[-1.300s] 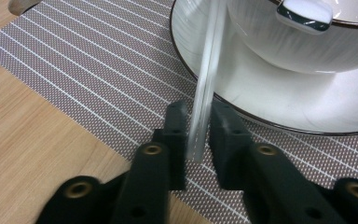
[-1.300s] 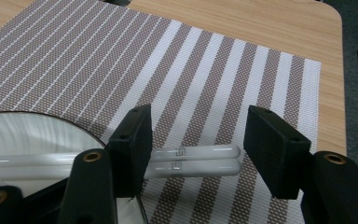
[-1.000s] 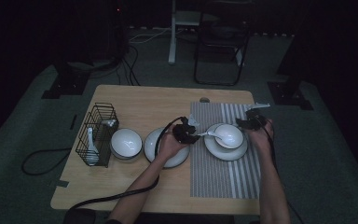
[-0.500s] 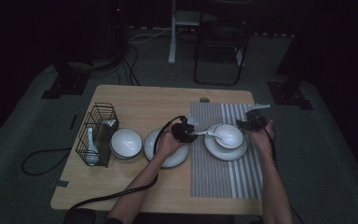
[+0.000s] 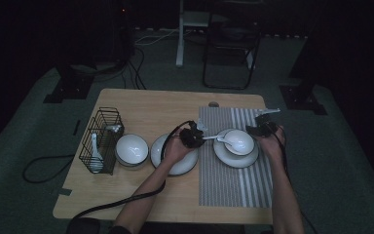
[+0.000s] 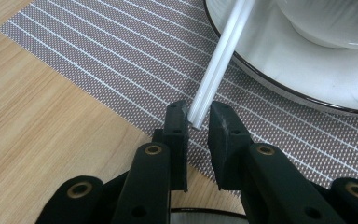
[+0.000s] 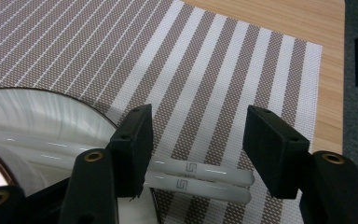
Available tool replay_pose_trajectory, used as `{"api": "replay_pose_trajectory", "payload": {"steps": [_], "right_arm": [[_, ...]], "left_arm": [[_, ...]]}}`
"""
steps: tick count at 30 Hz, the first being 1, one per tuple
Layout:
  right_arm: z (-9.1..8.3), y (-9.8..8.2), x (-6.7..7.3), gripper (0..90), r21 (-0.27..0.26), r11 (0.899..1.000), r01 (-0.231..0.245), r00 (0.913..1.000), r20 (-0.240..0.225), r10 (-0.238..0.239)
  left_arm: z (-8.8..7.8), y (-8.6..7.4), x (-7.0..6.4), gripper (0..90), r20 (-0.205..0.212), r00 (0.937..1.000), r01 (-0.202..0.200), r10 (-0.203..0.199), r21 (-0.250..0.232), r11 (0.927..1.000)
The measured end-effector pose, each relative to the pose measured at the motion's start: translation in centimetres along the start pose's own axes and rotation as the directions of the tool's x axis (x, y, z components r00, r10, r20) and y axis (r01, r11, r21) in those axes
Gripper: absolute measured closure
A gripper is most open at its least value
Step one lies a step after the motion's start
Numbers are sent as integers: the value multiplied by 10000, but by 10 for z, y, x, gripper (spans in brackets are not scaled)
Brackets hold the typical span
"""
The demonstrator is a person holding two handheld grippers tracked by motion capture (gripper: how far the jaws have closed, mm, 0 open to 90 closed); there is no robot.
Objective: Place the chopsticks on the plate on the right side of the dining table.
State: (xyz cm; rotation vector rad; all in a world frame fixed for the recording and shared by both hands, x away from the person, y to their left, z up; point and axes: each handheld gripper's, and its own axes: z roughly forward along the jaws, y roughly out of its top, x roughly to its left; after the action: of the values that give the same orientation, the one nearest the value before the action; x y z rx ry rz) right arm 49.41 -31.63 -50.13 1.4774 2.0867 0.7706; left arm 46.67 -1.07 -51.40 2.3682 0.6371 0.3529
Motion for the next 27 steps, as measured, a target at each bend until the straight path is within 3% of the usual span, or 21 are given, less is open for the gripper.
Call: {"api": "replay_pose_trajectory", "payload": {"steps": [11, 17, 27], "right_arm": [[-5, -1, 0, 429, 1, 10000, 51, 10000, 57, -51], [-7, -3, -2, 429, -6, 10000, 65, 10000, 46, -65], [-11, -7, -6, 430, -24, 10000, 53, 10000, 76, -53]], "left_arm": [[3, 4, -2, 753, 107, 9998, 166, -164, -121, 9998], [2, 2, 0, 691, 94, 9998, 163, -163, -8, 9999], [2, 1, 1, 688, -38, 9999, 105, -104, 134, 9999]]}}
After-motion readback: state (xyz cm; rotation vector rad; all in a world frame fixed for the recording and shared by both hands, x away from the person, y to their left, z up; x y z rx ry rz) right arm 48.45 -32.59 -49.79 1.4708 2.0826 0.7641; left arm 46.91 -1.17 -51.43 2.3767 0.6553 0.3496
